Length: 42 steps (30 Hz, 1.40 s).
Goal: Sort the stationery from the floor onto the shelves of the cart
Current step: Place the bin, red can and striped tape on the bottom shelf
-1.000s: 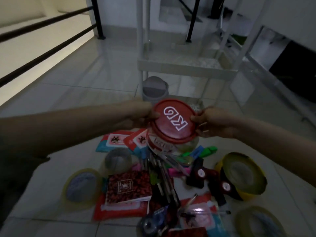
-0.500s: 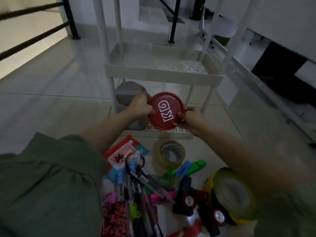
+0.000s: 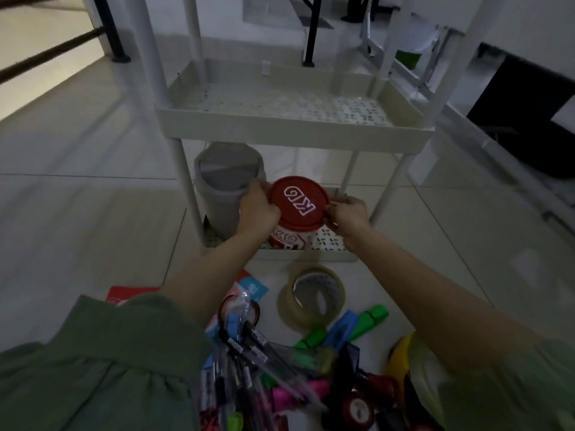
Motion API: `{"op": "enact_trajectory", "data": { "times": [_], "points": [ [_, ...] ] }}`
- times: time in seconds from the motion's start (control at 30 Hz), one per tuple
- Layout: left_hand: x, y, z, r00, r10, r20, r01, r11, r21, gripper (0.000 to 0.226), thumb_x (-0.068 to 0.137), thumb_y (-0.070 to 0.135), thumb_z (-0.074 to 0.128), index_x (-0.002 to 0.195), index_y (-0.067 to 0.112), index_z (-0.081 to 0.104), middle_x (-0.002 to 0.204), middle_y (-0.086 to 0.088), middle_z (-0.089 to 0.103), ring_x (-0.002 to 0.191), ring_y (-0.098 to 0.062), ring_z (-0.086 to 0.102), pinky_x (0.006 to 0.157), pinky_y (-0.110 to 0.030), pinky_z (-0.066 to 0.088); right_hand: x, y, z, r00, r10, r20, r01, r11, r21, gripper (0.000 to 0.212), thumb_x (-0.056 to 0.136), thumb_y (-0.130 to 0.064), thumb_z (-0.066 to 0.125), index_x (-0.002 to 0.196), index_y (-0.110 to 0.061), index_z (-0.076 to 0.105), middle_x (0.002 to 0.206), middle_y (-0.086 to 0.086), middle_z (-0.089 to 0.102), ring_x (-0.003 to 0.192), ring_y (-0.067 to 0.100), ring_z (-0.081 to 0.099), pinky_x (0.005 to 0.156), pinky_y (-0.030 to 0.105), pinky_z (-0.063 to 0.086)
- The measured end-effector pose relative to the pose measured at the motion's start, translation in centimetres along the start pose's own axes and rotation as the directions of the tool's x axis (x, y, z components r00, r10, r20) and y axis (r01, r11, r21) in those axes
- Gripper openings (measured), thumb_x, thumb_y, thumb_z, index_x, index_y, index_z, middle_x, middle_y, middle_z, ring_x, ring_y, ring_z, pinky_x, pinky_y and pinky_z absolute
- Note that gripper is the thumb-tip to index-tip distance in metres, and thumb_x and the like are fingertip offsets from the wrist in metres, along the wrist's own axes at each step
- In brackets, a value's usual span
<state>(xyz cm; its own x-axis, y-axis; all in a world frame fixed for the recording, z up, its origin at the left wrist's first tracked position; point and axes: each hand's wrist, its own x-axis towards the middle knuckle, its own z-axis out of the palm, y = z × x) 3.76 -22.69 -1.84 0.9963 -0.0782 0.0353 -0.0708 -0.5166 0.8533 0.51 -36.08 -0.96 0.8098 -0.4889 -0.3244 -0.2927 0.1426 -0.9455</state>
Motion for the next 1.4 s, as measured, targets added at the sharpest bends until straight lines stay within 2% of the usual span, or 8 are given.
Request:
{"op": "enact_trajectory", "data": {
  "times": [0.17,0.3,0.53,0.83,1.0,1.1,1.27,1.4],
  "points": [
    [-1.2,-1.2,0.9,0.974,0.210,0.084,-0.224,0.839,0.496,0.042,0.091,0.006,0.040,0.132,0.000,0.043,0.135,-0.027,0.040,0.125,-0.039,0.038,0.104,-0.044,0.037,-1.0,1.3,1.2,0.978,-0.177,0.108,0.205,0.905,-0.374,0.027,0.087,-0.007,0.057,0.114,-0.012,0.056,0.127,0.014,0.053,0.116,0.028,0.053,0.100,0.041,0.047],
    [-1.4,-1.3,-0.2,0.902,0.422,0.096,-0.322,0.507,0.799,0.034,0.072,0.014,0.044,0.096,-0.001,0.064,0.102,-0.025,0.064,0.091,-0.037,0.063,0.071,-0.035,0.052,-2.8,2.7,1.0,0.909,-0.256,0.330,0.415,0.467,-0.781,0.071,0.085,-0.036,0.064,0.144,-0.017,0.030,0.150,0.020,0.021,0.139,0.036,0.023,0.113,0.043,0.028],
    [0.7,-2.8,-4.1,0.977,0.192,0.096,-0.171,0.428,0.888,0.037,0.097,0.010,0.034,0.132,-0.001,0.037,0.136,-0.019,0.044,0.129,-0.032,0.035,0.099,-0.042,0.035,-4.3,3.1,0.5,0.803,-0.181,0.568,0.547,-0.154,-0.823,0.062,0.100,-0.035,0.035,0.150,-0.032,-0.001,0.158,0.016,-0.014,0.143,0.042,-0.017,0.114,0.060,0.008],
    [1.2,-2.3,-5.8,0.964,0.074,0.254,-0.264,0.270,0.926,0.038,0.096,0.007,0.037,0.134,0.003,0.037,0.134,-0.017,0.048,0.128,-0.032,0.038,0.098,-0.041,0.040,-3.8,2.6,1.1,0.848,-0.078,0.524,0.489,-0.266,-0.831,0.070,0.100,-0.028,0.035,0.147,-0.037,-0.017,0.158,0.014,-0.016,0.144,0.042,-0.013,0.112,0.063,0.010],
    [-0.4,-2.1,-6.1,0.945,0.201,0.260,-0.281,0.088,0.956,0.043,0.091,0.014,0.048,0.131,0.000,0.041,0.133,-0.022,0.045,0.125,-0.034,0.042,0.097,-0.041,0.041,-5.3,2.1,2.0,0.883,-0.026,0.469,0.445,-0.275,-0.852,0.078,0.097,-0.031,0.042,0.149,-0.027,-0.015,0.156,0.020,-0.015,0.141,0.048,-0.015,0.112,0.062,0.006],
    [-1.7,-1.5,-6.2,0.826,0.462,0.323,-0.334,-0.060,0.941,0.026,0.075,0.013,0.052,0.094,0.003,0.066,0.091,-0.019,0.068,0.089,-0.031,0.067,0.067,-0.033,0.053,-6.9,2.2,1.5,0.857,-0.020,0.514,0.490,-0.275,-0.827,0.072,0.098,-0.029,0.041,0.151,-0.018,-0.007,0.157,0.020,-0.009,0.142,0.046,-0.012,0.114,0.058,0.007],
    [-5.0,1.3,-3.0,0.605,0.552,0.574,-0.600,-0.157,0.785,0.039,0.075,0.019,0.033,0.095,0.006,0.064,0.089,-0.014,0.067,0.084,-0.028,0.063,0.068,-0.033,0.046,-10.1,2.0,-3.8,0.702,-0.103,0.705,0.637,-0.351,-0.686,0.058,0.093,-0.025,0.047,0.143,-0.006,0.026,0.149,0.023,0.023,0.140,0.038,0.018,0.111,0.052,0.028],
    [-9.4,4.3,1.0,0.349,0.553,0.757,-0.806,-0.234,0.543,0.039,0.080,0.016,0.031,0.104,0.008,0.060,0.100,-0.013,0.061,0.093,-0.028,0.059,0.074,-0.036,0.048,-11.7,0.9,-9.9,0.844,-0.014,0.537,0.511,-0.286,-0.811,0.055,0.092,-0.040,0.048,0.133,-0.005,0.036,0.137,0.017,0.038,0.127,0.030,0.036,0.096,0.040,0.039]
  ]
}}
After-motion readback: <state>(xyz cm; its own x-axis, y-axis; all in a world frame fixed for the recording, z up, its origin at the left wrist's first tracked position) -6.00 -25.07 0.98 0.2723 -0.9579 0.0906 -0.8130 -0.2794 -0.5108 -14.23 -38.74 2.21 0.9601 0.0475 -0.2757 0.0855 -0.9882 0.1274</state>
